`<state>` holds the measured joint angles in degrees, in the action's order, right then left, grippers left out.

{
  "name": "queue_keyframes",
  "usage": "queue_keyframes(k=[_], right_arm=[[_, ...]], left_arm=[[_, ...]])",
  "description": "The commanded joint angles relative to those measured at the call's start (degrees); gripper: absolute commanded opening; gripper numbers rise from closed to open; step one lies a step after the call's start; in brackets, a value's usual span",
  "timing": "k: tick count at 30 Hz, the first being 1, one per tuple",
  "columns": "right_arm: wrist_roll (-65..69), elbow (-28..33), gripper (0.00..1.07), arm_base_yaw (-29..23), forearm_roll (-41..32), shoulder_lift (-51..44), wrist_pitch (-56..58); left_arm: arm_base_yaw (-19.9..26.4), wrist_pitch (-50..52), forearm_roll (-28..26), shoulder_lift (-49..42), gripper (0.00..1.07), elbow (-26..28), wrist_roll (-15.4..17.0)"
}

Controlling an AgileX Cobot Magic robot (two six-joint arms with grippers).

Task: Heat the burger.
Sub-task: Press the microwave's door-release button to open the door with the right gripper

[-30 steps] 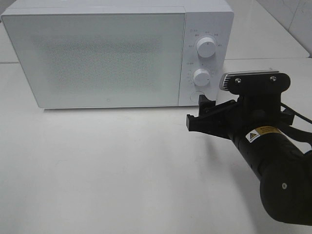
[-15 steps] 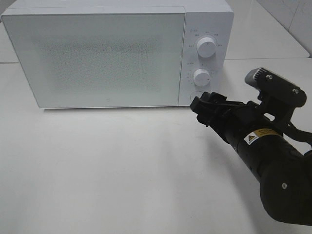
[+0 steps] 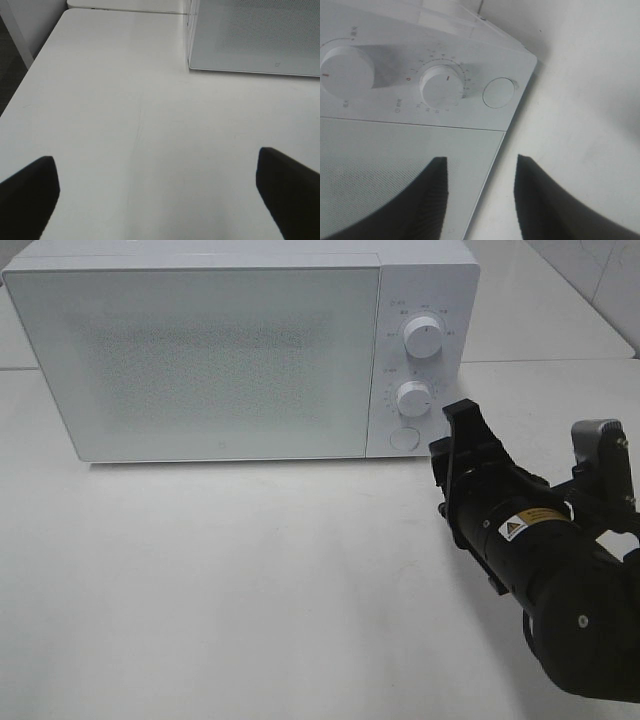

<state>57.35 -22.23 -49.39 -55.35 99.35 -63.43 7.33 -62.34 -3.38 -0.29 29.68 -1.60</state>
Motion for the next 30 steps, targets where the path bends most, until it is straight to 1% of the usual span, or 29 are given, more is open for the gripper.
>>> queue_keyframes(k=[1,2,3,4,5,6,8,10,11,14,19,20,22,23,26,28,30], right_arm=[[9.74,-0.57,0.26,-0.11,0.34,0.0,2.29],[11.63,-0.57,0.17,-0.11,0.34,0.0,2.35],[11.63,-0.57,0.17,-0.11,0.34,0.0,2.35],[12.09,-0.57,0.14,-0.11,0.34,0.0,2.35],[12.26,-0.74,0.07,0.06,0.34,0.0,2.46],[12.26,-0.74,0.07,0.06,0.34,0.0,2.46],[12.09,-1.03,0.0,1.09,0.34,0.0,2.92],[12.09,-1.15,0.0,1.55,0.29,0.0,2.92],[12.15,-1.2,0.0,2.81,0.34,0.0,2.98],[12.26,-1.2,0.0,4.07,0.63,0.0,3.21],[12.26,-1.66,0.0,4.98,0.74,0.0,3.78],[12.2,-2.52,0.0,5.96,1.03,0.0,5.16],[12.2,-3.15,0.0,6.3,1.43,0.0,6.02],[12.43,-4.41,0.0,7.22,2.64,0.69,6.47],[12.55,-5.04,0.0,7.51,3.32,1.32,6.76],[13.98,-7.96,0.0,8.02,3.84,4.53,8.54],[14.38,-8.71,0.0,8.02,3.84,5.21,8.88]], left_arm=[[0.29,0.86,0.06,-0.34,1.01,0.0,0.29],[0.29,0.86,0.06,-0.34,1.01,0.0,0.29],[0.29,0.86,0.06,-0.34,1.01,0.0,0.29],[0.29,0.86,0.06,-0.34,1.01,0.0,0.29],[0.29,0.86,0.06,-0.34,1.01,0.0,0.29],[0.29,0.86,0.06,-0.34,1.01,0.0,0.29],[0.29,0.86,0.06,-0.34,1.01,0.0,0.29],[0.29,0.86,0.06,-0.34,1.01,0.0,0.29],[0.29,0.86,0.06,-0.34,1.01,0.0,0.29],[0.29,0.86,0.06,-0.34,1.01,0.0,0.29],[0.29,0.86,0.06,-0.34,1.01,0.0,0.29],[0.29,0.86,0.06,-0.34,1.01,0.0,0.29],[0.29,0.86,0.06,-0.34,1.01,0.0,0.29],[0.29,0.86,0.06,-0.34,1.01,0.0,0.29],[0.29,0.86,0.06,-0.34,1.01,0.0,0.29],[0.29,0.86,0.06,-0.34,1.01,0.0,0.29],[0.29,0.86,0.06,-0.34,1.01,0.0,0.29]])
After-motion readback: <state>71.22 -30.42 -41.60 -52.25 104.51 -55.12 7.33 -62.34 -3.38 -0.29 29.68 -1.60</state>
